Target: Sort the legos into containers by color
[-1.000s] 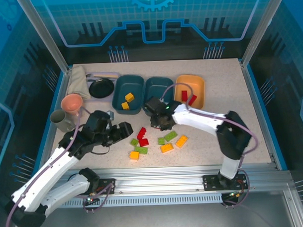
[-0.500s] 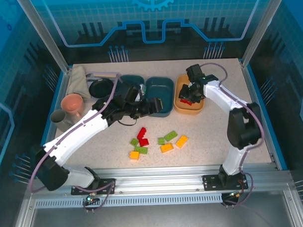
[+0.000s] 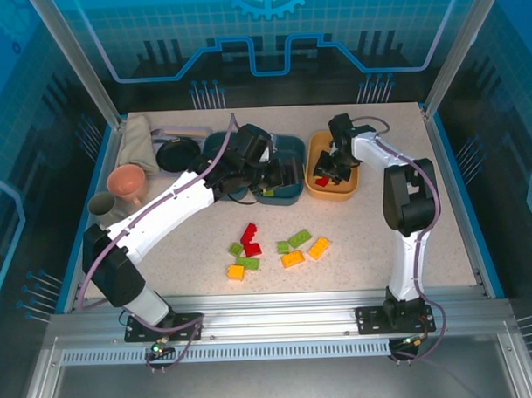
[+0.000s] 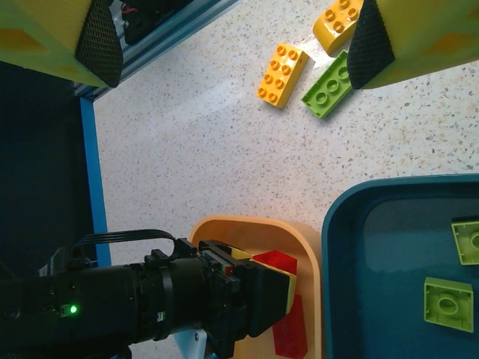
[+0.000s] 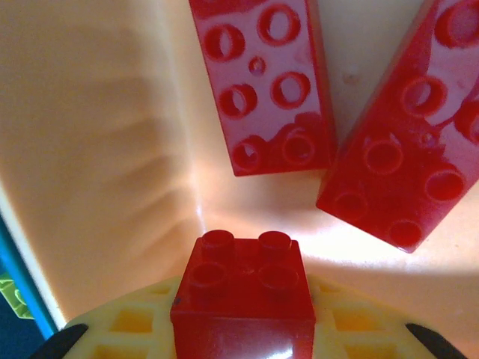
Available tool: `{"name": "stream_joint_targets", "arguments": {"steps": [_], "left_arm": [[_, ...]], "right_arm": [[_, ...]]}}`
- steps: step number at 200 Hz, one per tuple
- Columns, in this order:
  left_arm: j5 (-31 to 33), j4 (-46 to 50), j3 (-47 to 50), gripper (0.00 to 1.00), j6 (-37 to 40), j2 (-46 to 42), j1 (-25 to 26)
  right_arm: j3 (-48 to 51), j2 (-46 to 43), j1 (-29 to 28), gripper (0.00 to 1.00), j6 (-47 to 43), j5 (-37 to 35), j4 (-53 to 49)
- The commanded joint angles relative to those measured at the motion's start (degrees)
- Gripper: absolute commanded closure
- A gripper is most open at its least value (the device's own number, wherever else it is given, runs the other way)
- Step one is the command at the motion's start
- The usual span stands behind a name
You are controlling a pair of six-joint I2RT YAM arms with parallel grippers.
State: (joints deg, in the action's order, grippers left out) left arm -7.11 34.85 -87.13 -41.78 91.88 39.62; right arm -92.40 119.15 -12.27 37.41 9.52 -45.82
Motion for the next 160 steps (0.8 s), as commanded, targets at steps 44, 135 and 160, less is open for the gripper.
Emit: {"name": "stream_joint_targets", "arguments": {"steps": [44,135,160], "left_arm": [[3.0,5.0,2.2,0.18,0.1,-1.3,0.4],[12.4,20.7,15.7,0.19,-17.2,-13.1,-2.3],[6.9,17.9,27.0,0.2,-25.0,-17.8,-7.5]], "right_arm": [[-4.0,0.4,-0.2,0.42,-0.8,0.3,-5.1],[5.6,-25.0,-7.8,0.38,-7.4,-7.3,2.6],[20.1,-36.0,-17.1,0.31,-13.6,-2.5,16.4]]}}
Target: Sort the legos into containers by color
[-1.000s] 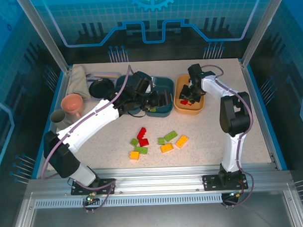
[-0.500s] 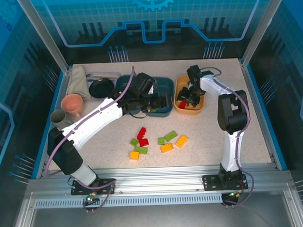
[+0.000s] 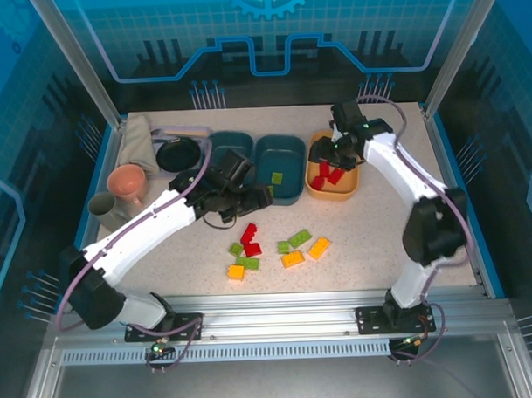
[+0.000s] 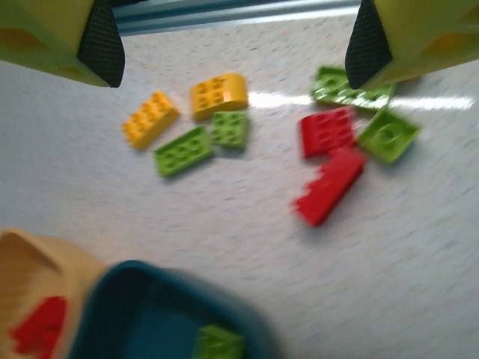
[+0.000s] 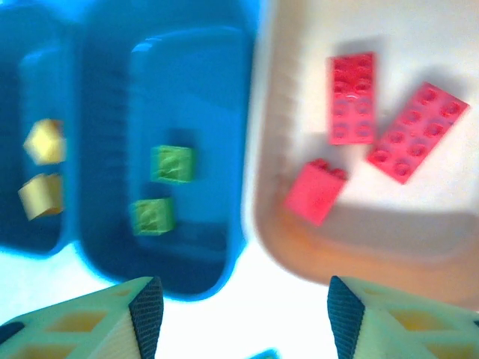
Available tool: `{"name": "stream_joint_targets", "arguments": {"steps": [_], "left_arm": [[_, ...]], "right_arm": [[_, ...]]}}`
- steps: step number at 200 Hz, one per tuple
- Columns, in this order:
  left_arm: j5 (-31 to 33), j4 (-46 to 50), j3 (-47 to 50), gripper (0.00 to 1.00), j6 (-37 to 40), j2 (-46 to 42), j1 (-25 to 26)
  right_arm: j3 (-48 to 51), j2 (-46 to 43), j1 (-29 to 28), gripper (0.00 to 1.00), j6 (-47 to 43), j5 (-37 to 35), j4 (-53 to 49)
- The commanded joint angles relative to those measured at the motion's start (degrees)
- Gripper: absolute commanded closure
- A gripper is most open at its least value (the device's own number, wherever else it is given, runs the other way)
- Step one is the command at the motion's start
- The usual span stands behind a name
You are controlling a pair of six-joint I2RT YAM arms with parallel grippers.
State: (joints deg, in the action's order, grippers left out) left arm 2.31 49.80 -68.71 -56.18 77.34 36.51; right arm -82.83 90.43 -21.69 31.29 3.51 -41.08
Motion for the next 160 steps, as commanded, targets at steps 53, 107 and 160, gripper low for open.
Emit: {"name": "stream_joint_targets", "arguments": {"steps": [53,107,160], "left_arm": [[-9.8,-4.4,17.4,0.2,-19.8,1.4,-9.3],[-11.2,-9.1,17.4,0.22,-23.6,9.4,-10.3],[-13.9,-13.4,18.0,0.33,-24.7,14.6,-9.9]], "right_arm": [[36.6,-23.1,-29.4,0.1,-12.4,-0.4,32.3],[38.5,-24.7,-32.3,0.12,-10.5,-1.8,30.0],[38.7,-25.0,-32.4,0.12,-11.3,-3.2,29.6]]}}
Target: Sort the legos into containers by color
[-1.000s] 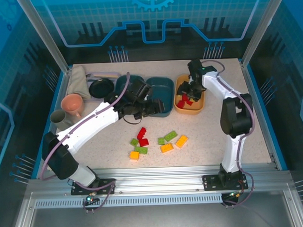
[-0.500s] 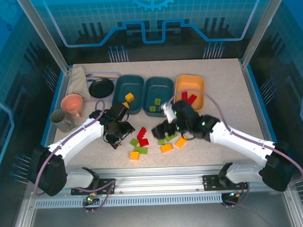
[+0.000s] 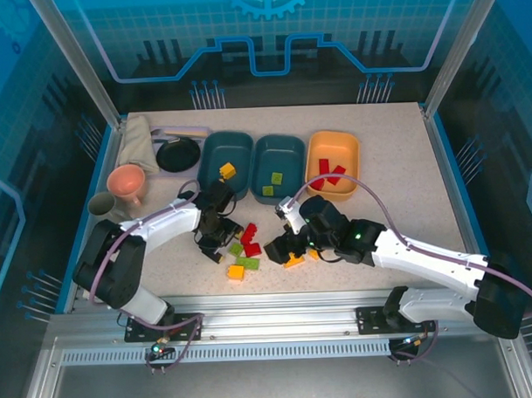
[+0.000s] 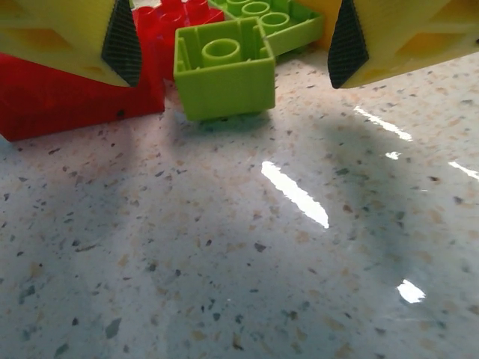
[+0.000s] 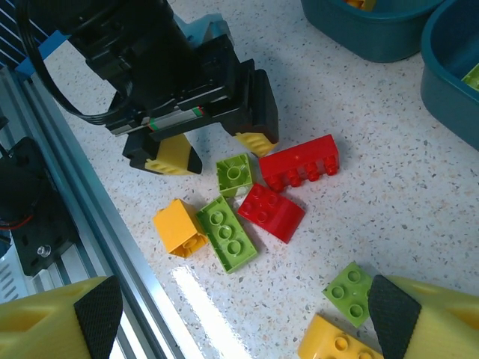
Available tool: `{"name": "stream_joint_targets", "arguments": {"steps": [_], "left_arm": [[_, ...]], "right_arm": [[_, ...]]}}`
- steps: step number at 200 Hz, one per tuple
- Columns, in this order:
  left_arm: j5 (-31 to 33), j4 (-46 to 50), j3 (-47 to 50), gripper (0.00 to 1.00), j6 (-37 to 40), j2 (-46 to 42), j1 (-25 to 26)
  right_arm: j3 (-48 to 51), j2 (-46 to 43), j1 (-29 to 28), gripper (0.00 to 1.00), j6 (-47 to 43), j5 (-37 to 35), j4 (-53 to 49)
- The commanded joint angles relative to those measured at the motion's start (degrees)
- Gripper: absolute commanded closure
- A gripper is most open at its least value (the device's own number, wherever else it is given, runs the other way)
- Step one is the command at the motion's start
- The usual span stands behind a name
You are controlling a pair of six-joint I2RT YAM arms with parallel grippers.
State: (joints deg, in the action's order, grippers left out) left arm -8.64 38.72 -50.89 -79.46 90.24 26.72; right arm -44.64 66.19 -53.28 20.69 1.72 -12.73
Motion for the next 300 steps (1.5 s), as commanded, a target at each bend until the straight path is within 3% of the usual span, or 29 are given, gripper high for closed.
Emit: {"name": "stream_joint_targets", "arguments": {"steps": [1,36,78,115,167,212,261,300], "left_arm": [[-3.0,-2.3,0.1,0.33,-1.5,1.8,-0.1],[-3.0,-2.4,0.3,0.39,-1.8,3.3,1.4],[-2.8,-4.4,2.1,0.54,-2.2,3.6,2.0],[1.0,-0.2,-1.1,0.63,0.7,0.9,2.0],[9.3,12.6,-17.7,0.64,13.9,-2.2,2.2],[9.6,17.6,-38.9,0.66,26.0,9.9,2.9],[7.3,21.6,-60.3,0.66,34.3,28.2,6.1],[4.6,20.9,-68.4,0.66,36.1,37.6,6.8]], "right_arm": [[0.6,-0.7,-0.8,0.12,-0.6,-1.4,1.3],[-0.3,1.0,-0.8,0.12,-0.1,-1.7,1.7],[-0.9,2.4,-0.7,0.12,1.2,-2.2,2.2],[-2.5,1.0,0.0,0.12,2.3,-4.8,0.7],[-7.4,-5.1,10.3,0.12,6.6,-10.1,-1.7],[-11.8,-2.8,19.1,0.13,9.4,-6.4,-1.5],[-13.1,0.2,21.9,0.13,12.5,-4.7,-0.9],[-12.5,0.0,22.8,0.13,15.1,-4.5,-0.4]]}}
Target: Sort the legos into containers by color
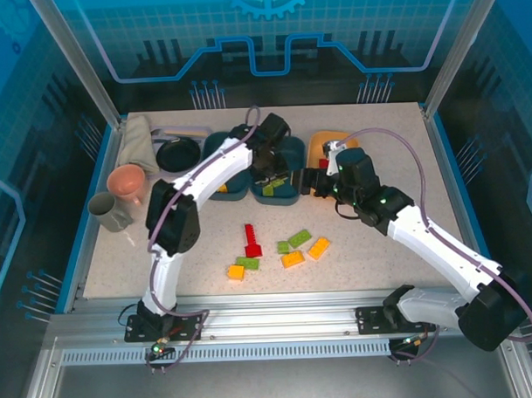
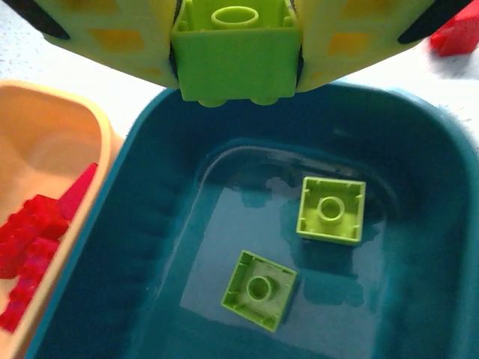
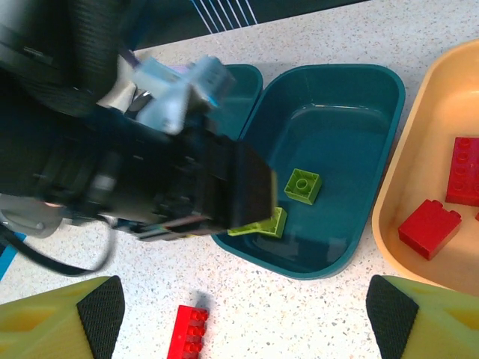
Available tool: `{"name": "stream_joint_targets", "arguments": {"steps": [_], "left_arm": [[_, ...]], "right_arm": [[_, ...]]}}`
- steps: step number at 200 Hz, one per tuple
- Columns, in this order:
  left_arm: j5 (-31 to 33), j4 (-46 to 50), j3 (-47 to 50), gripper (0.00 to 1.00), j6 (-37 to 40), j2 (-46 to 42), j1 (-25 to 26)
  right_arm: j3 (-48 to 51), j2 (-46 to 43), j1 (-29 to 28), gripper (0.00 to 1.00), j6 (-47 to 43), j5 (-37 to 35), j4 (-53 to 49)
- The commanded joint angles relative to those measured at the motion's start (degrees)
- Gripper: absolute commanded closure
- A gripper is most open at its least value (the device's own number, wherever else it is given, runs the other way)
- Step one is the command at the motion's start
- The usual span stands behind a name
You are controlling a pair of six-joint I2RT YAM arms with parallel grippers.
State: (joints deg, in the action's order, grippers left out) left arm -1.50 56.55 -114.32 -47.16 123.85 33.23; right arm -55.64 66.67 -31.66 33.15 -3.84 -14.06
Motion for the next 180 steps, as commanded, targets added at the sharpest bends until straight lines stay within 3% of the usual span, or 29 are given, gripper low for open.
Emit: {"name": "stream_joint_targets", "arguments": {"steps": [1,44,97,154,180], "left_arm": [[-2.6,3.1,-5.2,0.66,3.8,4.3,0.3],[-3.2,4.9,-10.3,0.64,4.4,11.5,0.6],[-3.0,6.0,-12.3,0.47,5.1,12.8,0.5],[0.3,7.1,-12.7,0.31,4.4,4.1,0.5],[5.1,5.7,-5.2,0.27,3.0,-6.2,0.4]], "right_arm": [[-1.4,-0.5,1.2,0.13,2.6,1.0,0.9],[-0.7,-1.4,2.0,0.13,2.8,1.1,-0.6],[0.3,-2.2,2.2,0.13,3.2,0.8,-1.6],[-2.1,-1.9,1.9,0.14,-0.4,0.7,-6.5],[-4.5,0.1,-2.3,0.17,-2.5,-2.3,-11.6]]}}
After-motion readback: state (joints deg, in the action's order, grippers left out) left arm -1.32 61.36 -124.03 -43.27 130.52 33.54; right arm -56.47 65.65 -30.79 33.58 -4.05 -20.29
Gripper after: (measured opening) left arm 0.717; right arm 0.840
